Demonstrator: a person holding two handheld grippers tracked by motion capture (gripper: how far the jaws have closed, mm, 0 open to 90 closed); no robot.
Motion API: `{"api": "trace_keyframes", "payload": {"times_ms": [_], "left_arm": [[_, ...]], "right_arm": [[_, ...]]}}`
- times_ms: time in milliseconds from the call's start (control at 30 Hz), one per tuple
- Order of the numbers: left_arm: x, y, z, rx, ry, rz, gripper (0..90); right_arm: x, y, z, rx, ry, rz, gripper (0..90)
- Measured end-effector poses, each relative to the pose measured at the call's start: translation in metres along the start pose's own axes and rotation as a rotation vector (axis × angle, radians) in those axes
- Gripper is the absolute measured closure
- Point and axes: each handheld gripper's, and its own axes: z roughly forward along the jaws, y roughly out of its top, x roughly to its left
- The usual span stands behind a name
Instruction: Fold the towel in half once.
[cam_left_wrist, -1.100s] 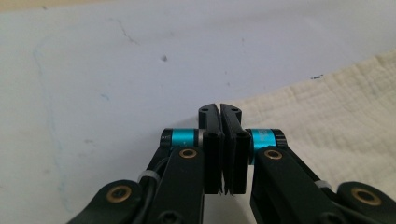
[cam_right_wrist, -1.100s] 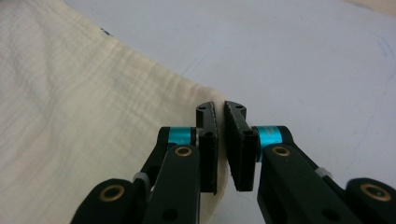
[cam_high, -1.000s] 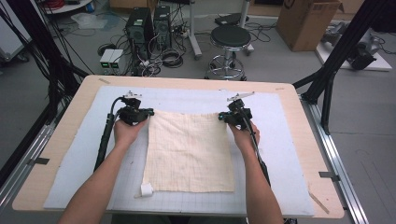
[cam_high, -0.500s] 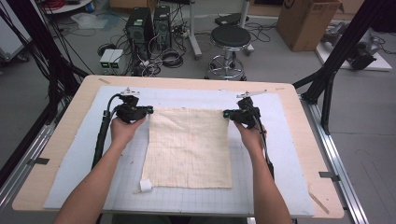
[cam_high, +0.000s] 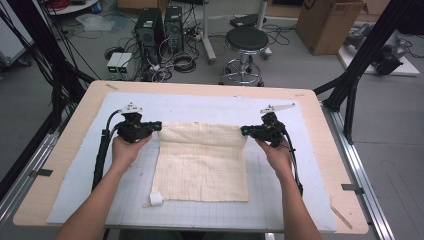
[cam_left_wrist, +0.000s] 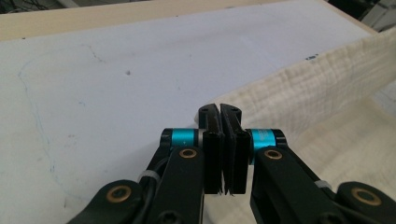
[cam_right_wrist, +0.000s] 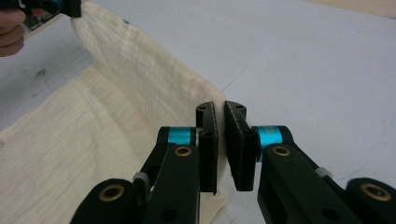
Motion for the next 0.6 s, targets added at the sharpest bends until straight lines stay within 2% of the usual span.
{"api": "trace_keyframes", "payload": {"times_ms": [67,267,367,533,600], "left_arm": [[-0.003,-0.004,-0.005,0.01,-0.007,0.014,87.2],[-0.01,-0.016,-0.017,0.017,-0.048,0.034,87.2],[-0.013,-0.021,-0.022,0.004,-0.078,0.021,87.2],[-0.023,-0.028,-0.027,0.016,-0.091,0.062,87.2],[-0.024,-0.031,-0.029,0.012,-0.099,0.059,87.2]], "right_arm": [[0.005,-0.001,-0.003,-0.018,0.014,-0.01,83.9],[0.014,-0.011,-0.005,-0.004,0.037,-0.021,83.9],[0.018,-0.016,-0.007,-0.006,0.045,-0.029,83.9],[0.021,-0.025,-0.014,-0.012,0.05,-0.027,83.9],[0.022,-0.029,-0.015,-0.012,0.053,-0.033,83.9]]}}
